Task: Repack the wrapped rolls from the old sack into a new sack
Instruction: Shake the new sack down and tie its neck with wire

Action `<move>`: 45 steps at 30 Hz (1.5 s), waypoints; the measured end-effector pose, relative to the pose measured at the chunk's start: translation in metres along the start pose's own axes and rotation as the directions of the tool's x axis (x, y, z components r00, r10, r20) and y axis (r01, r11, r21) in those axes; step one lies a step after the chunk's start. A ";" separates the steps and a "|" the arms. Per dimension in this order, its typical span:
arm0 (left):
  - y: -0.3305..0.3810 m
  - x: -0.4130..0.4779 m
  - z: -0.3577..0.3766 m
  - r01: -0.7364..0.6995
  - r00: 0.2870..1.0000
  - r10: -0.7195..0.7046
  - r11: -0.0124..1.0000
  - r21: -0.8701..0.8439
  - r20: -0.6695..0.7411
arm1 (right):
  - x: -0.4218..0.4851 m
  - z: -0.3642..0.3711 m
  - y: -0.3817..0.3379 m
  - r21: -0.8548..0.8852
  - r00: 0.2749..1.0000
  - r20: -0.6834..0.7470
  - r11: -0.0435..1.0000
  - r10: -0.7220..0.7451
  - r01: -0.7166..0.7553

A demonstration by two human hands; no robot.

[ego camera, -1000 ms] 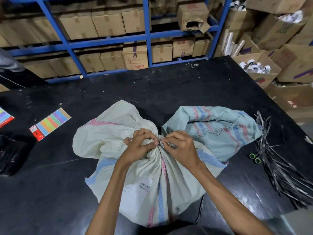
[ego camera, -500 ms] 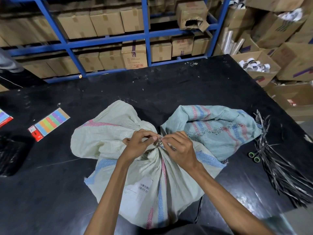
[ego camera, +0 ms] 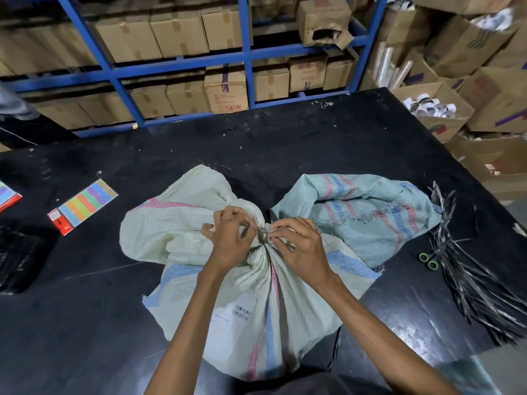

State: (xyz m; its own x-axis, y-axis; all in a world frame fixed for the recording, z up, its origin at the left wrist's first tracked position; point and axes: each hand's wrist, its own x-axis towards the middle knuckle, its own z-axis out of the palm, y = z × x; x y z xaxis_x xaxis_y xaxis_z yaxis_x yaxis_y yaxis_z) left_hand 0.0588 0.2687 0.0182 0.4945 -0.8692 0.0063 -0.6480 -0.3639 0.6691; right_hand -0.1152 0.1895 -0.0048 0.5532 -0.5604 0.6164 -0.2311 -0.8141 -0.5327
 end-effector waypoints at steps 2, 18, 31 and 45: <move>-0.005 0.001 -0.001 0.006 0.992 0.024 0.971 0.241 -0.121 | -0.011 0.001 -0.002 0.021 0.999 0.025 0.999 0.028 -0.028; -0.061 -0.036 -0.037 -0.196 0.977 0.191 0.980 0.042 0.095 | -0.050 -0.006 0.023 -0.175 0.739 0.575 0.935 0.351 -0.308; -0.127 -0.023 -0.005 -0.056 0.998 0.056 0.988 0.143 0.002 | -0.015 0.003 0.017 0.090 0.877 0.313 0.908 0.365 -0.410; -0.092 -0.016 -0.138 0.275 0.960 -0.270 0.844 -0.460 0.078 | 0.093 0.002 -0.024 0.278 0.902 0.333 0.885 0.276 -0.373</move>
State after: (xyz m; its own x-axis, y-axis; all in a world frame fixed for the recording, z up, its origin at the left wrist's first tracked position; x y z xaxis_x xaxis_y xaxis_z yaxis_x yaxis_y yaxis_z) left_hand 0.1903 0.3624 0.0596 0.6043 -0.7620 -0.2328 -0.1445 -0.3922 0.9085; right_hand -0.0565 0.1576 0.0644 0.7014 -0.6793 0.2160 -0.1887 -0.4692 -0.8627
